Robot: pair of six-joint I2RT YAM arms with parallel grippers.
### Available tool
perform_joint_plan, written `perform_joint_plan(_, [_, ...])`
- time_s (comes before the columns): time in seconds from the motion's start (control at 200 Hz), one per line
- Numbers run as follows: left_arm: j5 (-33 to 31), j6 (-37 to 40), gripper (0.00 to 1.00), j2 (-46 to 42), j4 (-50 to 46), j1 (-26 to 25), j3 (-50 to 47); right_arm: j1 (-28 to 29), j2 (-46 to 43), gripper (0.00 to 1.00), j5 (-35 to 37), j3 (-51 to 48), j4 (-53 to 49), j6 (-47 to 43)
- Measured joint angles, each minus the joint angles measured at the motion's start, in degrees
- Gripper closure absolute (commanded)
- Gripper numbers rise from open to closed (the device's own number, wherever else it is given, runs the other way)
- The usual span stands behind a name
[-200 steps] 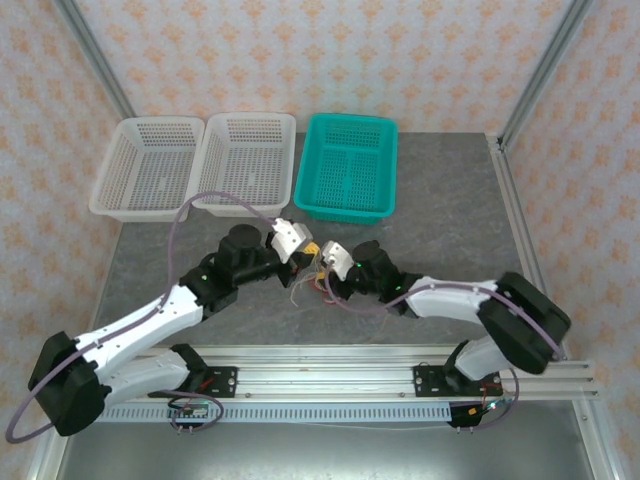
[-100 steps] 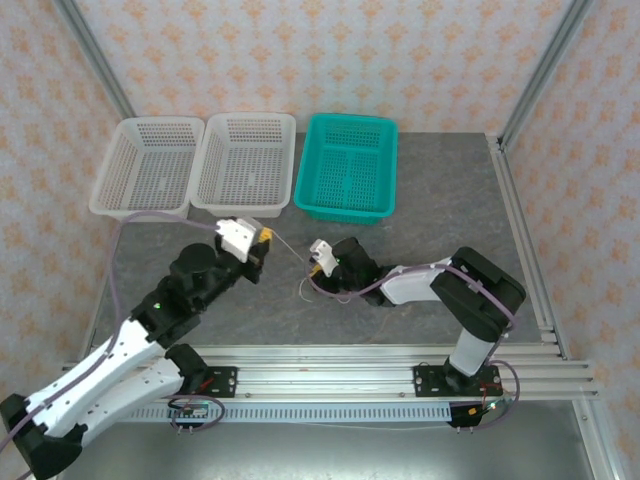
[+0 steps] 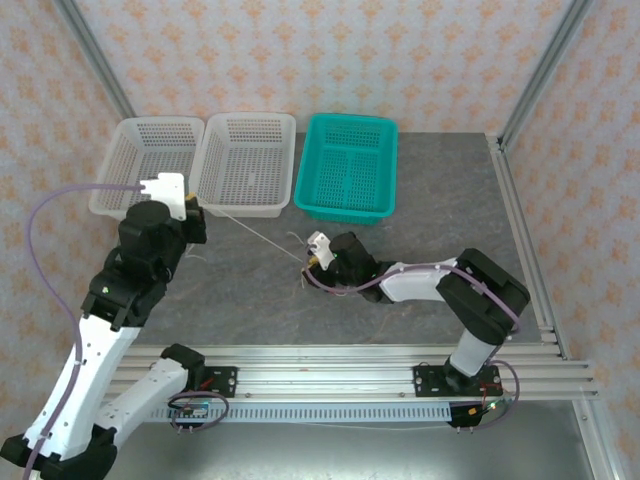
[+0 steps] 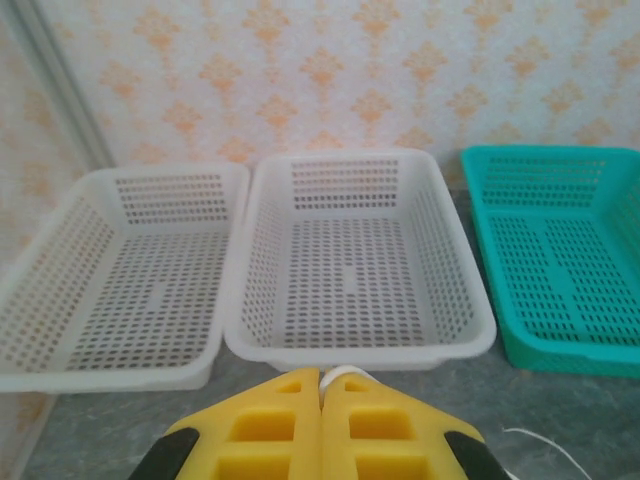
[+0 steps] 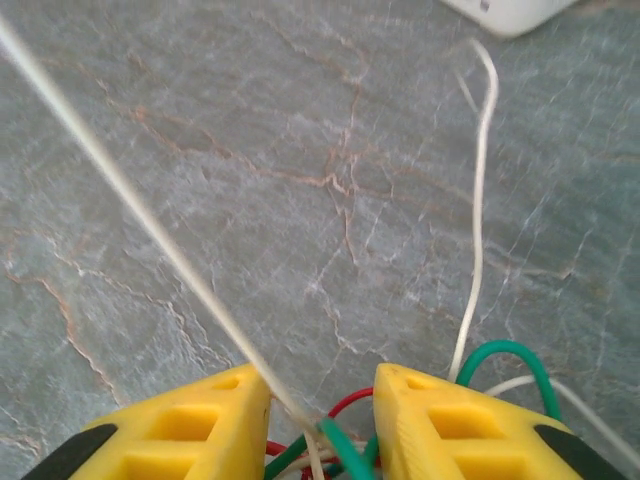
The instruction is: Untangle the cables
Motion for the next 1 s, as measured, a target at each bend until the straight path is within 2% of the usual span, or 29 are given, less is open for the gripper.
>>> perform_joint_plan(0.225, [0.39, 0.83, 1.0, 4.85, -1.75, 8.31, 6.82, 0.44, -1.14, 0.64, 3.8, 0.02, 2.19, 0.55])
perform_joint_plan(0.43, [-0.55, -2.82, 1.0, 5.57, 3.17, 18.08, 8.76, -0.17, 2.47, 0.64, 13.25, -3.1, -5.66, 4.39])
perform_joint_plan(0.545, [0.98, -4.63, 1.0, 4.83, 5.6, 19.89, 8.94, -0.11, 1.36, 0.65, 14.16, -3.8, -6.21, 7.15])
perform_joint_plan(0.651, [7.48, -5.29, 1.0, 4.83, 6.62, 20.11, 8.87, -0.13, -1.84, 0.62, 13.66, -5.95, -7.91, 9.51])
perform_joint_plan(0.781, [16.68, -5.84, 1.0, 5.29, 6.49, 20.11, 7.3, -0.22, -9.92, 0.56, 10.27, -9.33, -12.59, 11.63])
perform_joint_plan(0.996, [32.22, -9.25, 1.0, 4.68, 5.4, 19.43, 1.84, 1.25, -20.0, 0.52, 6.1, -9.16, -10.43, 11.74])
